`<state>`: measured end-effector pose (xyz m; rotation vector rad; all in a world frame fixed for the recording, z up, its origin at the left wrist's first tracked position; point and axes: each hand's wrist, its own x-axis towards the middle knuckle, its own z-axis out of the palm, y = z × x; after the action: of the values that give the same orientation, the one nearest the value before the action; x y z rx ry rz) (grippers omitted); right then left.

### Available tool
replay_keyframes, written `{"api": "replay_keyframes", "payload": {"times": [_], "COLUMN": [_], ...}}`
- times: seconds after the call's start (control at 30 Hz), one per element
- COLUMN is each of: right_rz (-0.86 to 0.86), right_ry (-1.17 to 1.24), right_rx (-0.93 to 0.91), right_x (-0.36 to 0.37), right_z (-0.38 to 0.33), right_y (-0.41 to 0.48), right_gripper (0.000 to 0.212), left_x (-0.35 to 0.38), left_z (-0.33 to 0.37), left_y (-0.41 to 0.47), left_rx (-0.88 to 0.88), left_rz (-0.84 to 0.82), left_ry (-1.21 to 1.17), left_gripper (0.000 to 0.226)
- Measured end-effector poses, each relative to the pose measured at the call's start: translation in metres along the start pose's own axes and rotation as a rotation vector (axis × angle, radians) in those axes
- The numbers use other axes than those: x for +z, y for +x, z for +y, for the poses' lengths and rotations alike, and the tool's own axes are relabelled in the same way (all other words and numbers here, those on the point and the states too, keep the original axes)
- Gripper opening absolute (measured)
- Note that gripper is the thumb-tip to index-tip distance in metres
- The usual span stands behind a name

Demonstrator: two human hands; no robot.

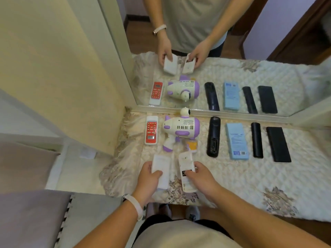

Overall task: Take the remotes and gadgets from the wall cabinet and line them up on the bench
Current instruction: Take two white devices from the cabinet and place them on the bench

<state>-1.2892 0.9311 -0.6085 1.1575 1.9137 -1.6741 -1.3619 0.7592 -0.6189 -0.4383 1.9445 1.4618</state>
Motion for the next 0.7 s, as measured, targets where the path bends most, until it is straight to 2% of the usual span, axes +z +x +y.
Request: {"api": "replay_keyframes", "payload": {"times": [0.13,0.3,0.43,0.57,0.7], "right_rz": [0.039,0.033,0.044,0.129,0.204], "right_ry": [0.01,-0.017,-0.203,-0.484,-0.631], "right_rx": [0.059,0.046,-0.001,-0.04,-0.04], "right_x": [0.018,0.03,0.032,0.036,0.038], "right_z": [-0.001,-0.002,0.001,0.003,0.004], "right_y": [0.017,0.027,0.032,0.034,0.033], "right_gripper": [0.02,0.02,0.02,0.022,0.033], "left_x": [-0.011,-0.02,-0.025,-0.036,-0.045], "left_z": [-0.001,-0.004,-0.01,-0.012,-0.01], "left_y": [0.031,0.046,0.046,0.048,0.055], "left_rx": [0.003,0.067,0.124,0.312,0.469], "left_rz": [-0.055,-0.125,-0.106,-0.076,-0.052], "left_ry": [0.043,0.133,0.28,0.673,0.988], "left_gripper": [0.031,0.033,0.042,0.044,0.043]}}
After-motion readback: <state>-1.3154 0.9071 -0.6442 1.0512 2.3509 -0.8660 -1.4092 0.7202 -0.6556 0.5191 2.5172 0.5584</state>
